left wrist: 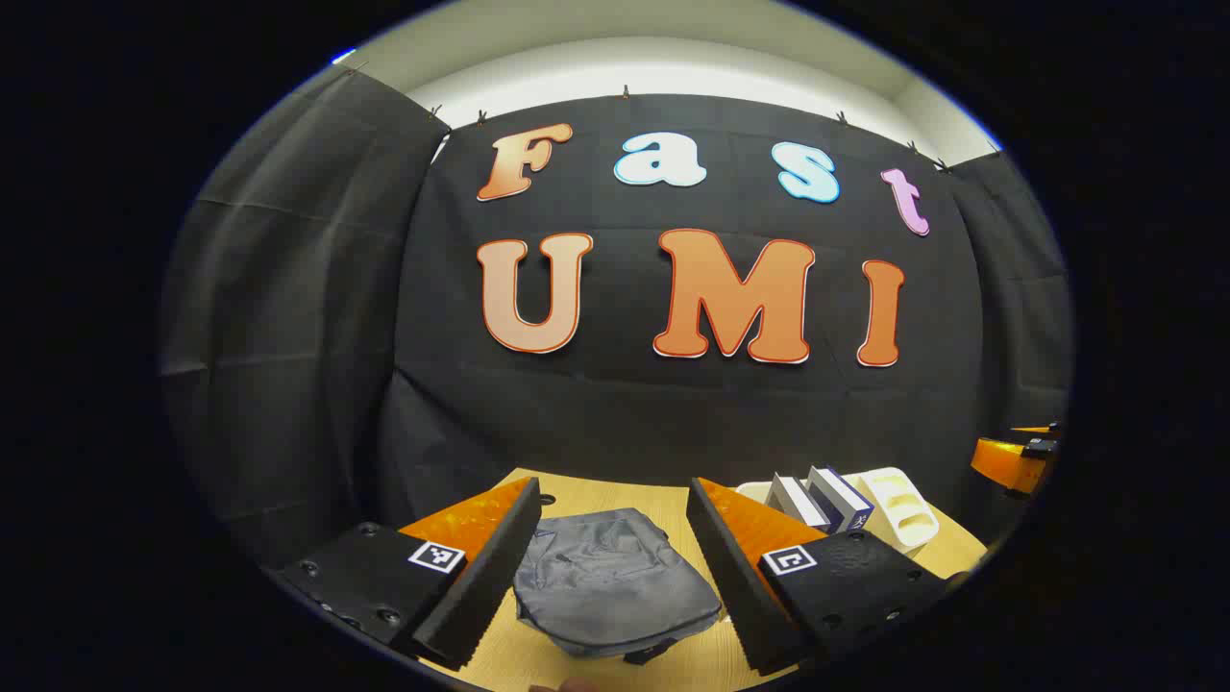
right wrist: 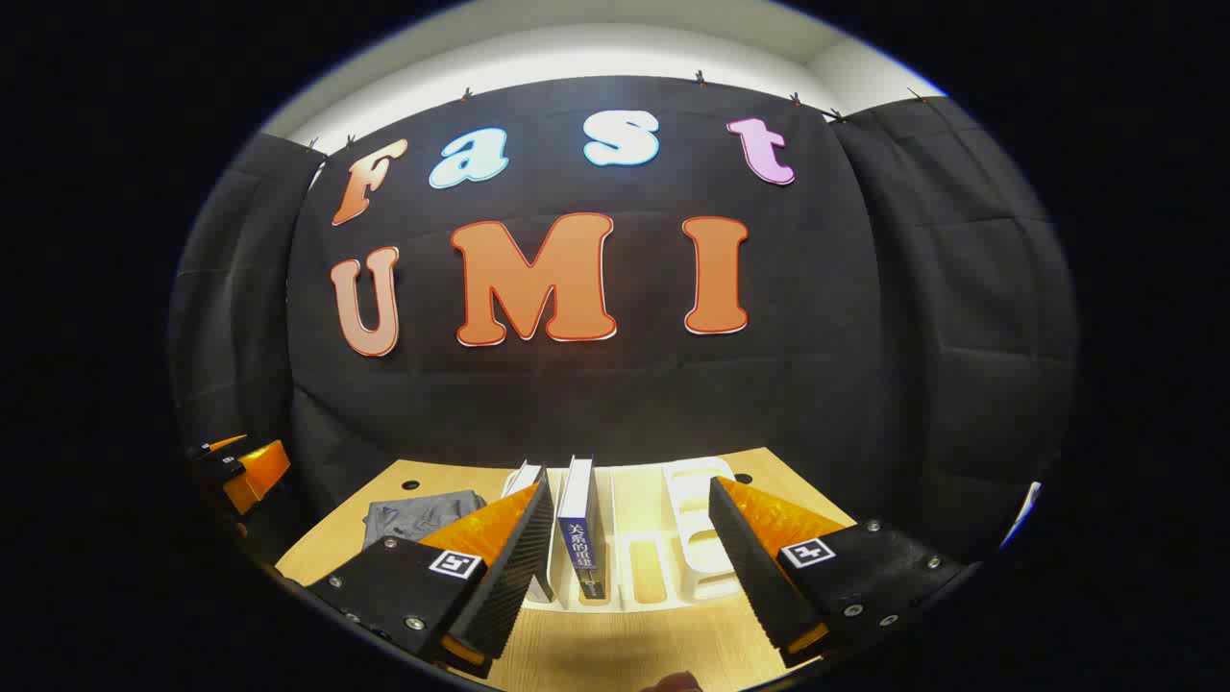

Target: Open the schoolbag, grab two books from the bookshelf and put them into the schoolbag.

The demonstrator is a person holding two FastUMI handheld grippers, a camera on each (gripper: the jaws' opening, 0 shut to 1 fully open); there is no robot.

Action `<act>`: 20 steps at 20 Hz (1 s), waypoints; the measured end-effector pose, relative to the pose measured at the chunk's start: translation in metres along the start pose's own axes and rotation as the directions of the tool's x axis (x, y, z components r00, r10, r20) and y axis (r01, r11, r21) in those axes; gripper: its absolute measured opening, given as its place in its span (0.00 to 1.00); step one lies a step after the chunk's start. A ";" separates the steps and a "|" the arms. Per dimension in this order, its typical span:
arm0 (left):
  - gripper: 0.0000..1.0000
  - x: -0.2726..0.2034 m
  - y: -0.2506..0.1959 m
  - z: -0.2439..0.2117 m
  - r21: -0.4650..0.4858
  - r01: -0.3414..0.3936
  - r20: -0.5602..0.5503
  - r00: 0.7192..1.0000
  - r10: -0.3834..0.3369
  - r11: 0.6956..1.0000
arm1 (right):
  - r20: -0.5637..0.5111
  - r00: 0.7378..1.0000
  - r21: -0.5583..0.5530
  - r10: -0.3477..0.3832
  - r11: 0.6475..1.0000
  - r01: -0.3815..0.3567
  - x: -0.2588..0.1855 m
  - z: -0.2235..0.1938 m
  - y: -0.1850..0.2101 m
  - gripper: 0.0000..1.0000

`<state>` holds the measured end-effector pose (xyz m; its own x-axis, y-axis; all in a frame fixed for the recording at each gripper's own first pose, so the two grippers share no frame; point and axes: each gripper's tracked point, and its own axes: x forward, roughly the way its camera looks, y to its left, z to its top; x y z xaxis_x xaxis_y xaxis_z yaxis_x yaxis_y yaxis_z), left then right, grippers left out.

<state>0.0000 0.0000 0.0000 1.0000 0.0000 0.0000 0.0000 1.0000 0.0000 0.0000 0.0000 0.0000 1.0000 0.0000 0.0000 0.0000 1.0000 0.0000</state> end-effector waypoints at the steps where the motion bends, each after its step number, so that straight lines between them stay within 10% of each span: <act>1: 0.96 0.001 -0.001 -0.001 -0.001 0.003 -0.001 1.000 -0.003 1.000 | -0.002 1.000 0.002 0.000 1.000 0.000 0.000 -0.001 0.001 0.97; 20: 0.96 0.000 -0.009 0.007 -0.005 0.063 0.020 0.998 -0.063 0.998 | 0.005 1.000 0.015 -0.003 1.000 0.003 0.002 0.002 0.004 0.97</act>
